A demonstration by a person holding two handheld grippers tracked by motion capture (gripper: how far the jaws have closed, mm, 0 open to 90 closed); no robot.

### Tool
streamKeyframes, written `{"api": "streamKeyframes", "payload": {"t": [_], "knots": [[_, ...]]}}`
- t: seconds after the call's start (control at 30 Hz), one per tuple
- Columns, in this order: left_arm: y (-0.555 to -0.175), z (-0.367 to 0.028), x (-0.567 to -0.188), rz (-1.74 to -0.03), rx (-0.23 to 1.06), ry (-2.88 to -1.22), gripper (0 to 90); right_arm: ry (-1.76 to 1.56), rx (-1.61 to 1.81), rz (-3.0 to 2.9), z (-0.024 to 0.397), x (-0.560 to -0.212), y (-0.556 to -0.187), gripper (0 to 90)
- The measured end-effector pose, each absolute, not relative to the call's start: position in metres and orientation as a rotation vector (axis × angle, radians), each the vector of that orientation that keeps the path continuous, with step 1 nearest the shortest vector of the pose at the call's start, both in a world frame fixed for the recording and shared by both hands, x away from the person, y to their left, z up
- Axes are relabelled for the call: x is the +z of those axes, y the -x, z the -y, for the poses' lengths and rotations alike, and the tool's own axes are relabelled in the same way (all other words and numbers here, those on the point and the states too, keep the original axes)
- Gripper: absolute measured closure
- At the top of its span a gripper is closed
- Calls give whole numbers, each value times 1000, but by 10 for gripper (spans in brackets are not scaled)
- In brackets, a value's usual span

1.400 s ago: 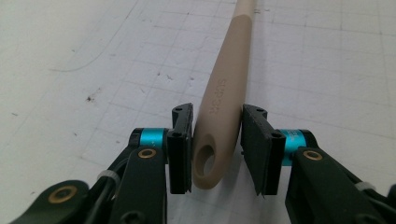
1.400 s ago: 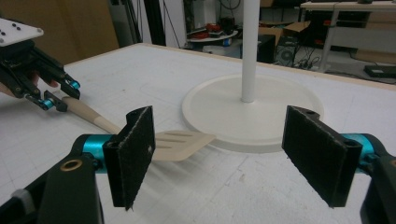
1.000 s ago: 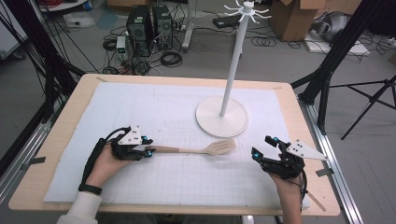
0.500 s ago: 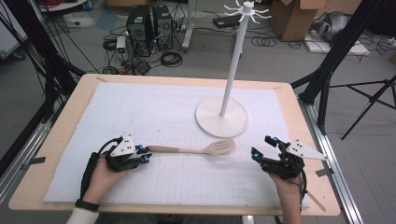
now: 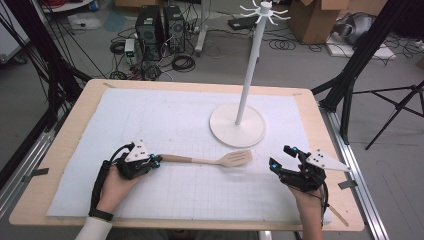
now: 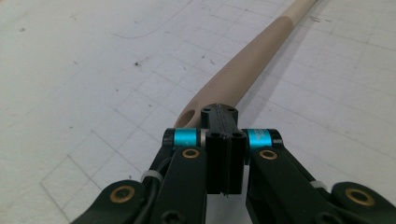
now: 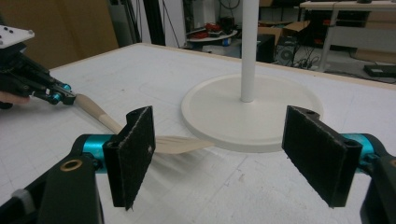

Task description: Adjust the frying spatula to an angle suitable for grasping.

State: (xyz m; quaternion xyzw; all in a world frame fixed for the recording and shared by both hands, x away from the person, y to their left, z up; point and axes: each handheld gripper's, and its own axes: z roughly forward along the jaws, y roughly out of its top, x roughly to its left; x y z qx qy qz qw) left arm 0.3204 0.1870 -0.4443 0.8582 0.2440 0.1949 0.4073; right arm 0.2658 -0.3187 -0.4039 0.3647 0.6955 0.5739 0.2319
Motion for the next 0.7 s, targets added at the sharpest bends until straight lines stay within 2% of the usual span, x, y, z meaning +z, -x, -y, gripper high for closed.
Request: {"api": "streamKeyframes", "payload": {"t": [0.27,0.7], "knots": [[-335,-178,-445,-674,558,-2145,896,-1000,1576,-1913,319,-404,-266,242],[-354,-165,-443,-785,569,-2095,896,-1003,1580,-1916,319,-404,-267,242]]}}
